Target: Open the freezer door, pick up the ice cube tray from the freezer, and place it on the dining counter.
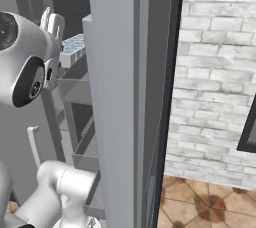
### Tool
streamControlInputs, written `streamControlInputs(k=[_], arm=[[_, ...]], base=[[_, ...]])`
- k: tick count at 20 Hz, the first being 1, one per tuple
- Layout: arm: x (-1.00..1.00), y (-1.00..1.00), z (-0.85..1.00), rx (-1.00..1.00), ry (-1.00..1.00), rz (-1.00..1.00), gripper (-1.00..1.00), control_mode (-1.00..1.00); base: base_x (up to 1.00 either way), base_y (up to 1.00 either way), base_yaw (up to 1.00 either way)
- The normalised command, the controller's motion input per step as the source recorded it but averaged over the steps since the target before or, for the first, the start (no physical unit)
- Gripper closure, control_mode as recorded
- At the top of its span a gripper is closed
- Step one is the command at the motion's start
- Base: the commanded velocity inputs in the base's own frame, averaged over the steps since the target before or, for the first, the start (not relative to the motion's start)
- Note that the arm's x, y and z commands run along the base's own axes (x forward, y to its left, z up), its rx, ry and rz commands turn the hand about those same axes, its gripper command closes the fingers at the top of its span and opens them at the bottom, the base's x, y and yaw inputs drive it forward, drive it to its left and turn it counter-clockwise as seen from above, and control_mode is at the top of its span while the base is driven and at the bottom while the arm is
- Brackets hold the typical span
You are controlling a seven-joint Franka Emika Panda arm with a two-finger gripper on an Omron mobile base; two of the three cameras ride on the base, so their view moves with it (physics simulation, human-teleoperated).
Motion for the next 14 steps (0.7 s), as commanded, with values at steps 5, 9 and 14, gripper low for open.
streamControlInputs(k=[5,9,14], arm=[[-0.63,0.03,0.00,0.00,0.00,0.00,1.00,-1.00],[-0.63,0.00,0.00,0.00,0.00,0.00,1.00,-1.00],[-0.55,0.03,0.00,0.00,0.00,0.00,1.00,-1.00]], base=[[0.00,0.00,0.00],[0.00,0.00,0.00],[0.00,0.00,0.00]])
